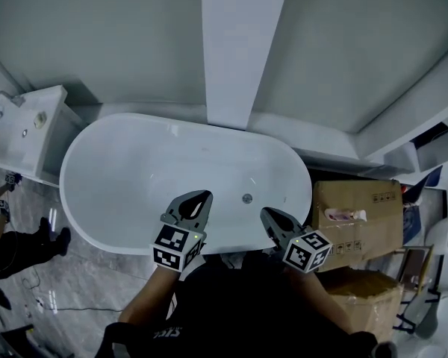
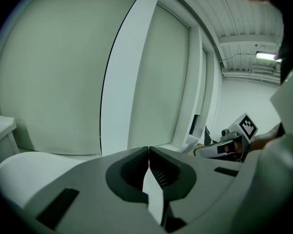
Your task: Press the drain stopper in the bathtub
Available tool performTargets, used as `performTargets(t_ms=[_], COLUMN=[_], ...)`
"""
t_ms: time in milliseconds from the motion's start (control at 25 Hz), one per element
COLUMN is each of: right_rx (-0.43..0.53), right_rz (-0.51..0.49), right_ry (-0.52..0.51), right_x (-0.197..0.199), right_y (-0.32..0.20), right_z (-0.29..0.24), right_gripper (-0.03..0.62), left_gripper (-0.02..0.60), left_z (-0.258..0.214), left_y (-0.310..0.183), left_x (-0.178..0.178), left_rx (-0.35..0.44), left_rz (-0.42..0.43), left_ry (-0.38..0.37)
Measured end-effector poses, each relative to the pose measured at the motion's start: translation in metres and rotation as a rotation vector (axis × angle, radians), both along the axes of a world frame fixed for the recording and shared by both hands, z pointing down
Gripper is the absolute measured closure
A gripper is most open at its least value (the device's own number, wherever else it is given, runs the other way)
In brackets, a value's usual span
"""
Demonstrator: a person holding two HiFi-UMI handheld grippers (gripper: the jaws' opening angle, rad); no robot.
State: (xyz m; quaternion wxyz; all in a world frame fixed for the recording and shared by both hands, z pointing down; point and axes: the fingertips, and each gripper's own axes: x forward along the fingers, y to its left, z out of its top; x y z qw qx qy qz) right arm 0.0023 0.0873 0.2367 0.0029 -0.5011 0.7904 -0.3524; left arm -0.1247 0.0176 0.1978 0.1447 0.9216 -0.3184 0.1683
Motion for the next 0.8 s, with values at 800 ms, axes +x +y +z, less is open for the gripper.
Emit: performTargets(t_ms=[800], right_rx=[-0.094], right_rz=[-0.194], right_ry=[-0.010], right_x=[0.159], right_y=[-0.063], right_z=[0.056], right_gripper=[0.580], left_gripper=[0.561], left_z=[0.032], left_y=[-0.026], left_x=[0.155], left_rx=[-0.118], left_rz=[-0.149], left_ry=[-0.053])
